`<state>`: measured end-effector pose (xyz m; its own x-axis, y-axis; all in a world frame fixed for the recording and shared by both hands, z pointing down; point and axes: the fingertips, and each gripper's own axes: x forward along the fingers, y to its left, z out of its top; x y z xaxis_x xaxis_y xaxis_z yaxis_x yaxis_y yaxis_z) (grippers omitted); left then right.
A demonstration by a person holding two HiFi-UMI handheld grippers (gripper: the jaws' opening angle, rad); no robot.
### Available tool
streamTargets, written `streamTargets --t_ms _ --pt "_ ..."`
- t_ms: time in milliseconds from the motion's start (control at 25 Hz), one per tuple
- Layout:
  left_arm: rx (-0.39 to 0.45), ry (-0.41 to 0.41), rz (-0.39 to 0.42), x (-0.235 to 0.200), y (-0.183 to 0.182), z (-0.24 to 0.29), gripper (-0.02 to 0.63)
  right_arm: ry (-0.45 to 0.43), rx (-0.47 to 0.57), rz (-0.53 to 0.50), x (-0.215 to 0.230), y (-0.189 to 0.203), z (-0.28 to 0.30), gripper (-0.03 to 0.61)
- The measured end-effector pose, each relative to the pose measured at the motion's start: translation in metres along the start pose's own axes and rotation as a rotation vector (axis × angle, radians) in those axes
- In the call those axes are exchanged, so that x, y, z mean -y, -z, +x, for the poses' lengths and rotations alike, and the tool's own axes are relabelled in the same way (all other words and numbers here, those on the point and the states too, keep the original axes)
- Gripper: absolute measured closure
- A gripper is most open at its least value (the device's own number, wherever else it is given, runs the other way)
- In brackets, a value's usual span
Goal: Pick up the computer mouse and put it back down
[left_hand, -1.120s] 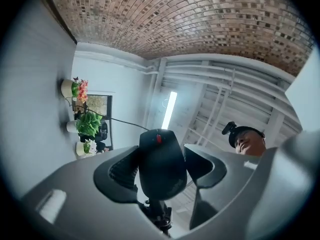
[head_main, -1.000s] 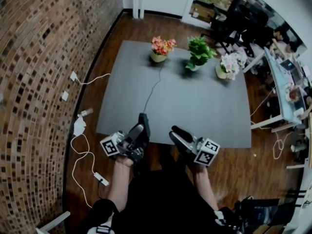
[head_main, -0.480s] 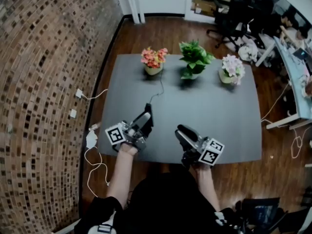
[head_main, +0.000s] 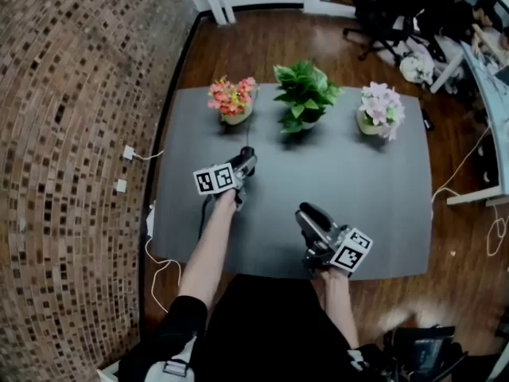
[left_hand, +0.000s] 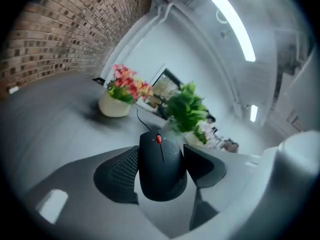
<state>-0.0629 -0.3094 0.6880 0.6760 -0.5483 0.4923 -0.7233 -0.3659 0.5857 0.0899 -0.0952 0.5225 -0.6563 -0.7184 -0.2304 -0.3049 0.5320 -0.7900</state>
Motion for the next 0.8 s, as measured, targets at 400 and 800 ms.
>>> streamTargets --t_ms 400,800 --pt "-0.255 -0.51 0.282 -0.117 0.061 0.038 0.331 0.063 -0.01 -0.011 0.013 -0.011 -0.011 0.434" --pt "-0.221 -0.516 0.336 -0.122 0.062 0.041 0.328 0.075 -0.044 -0.067 -0.017 -0.005 0.016 0.434"
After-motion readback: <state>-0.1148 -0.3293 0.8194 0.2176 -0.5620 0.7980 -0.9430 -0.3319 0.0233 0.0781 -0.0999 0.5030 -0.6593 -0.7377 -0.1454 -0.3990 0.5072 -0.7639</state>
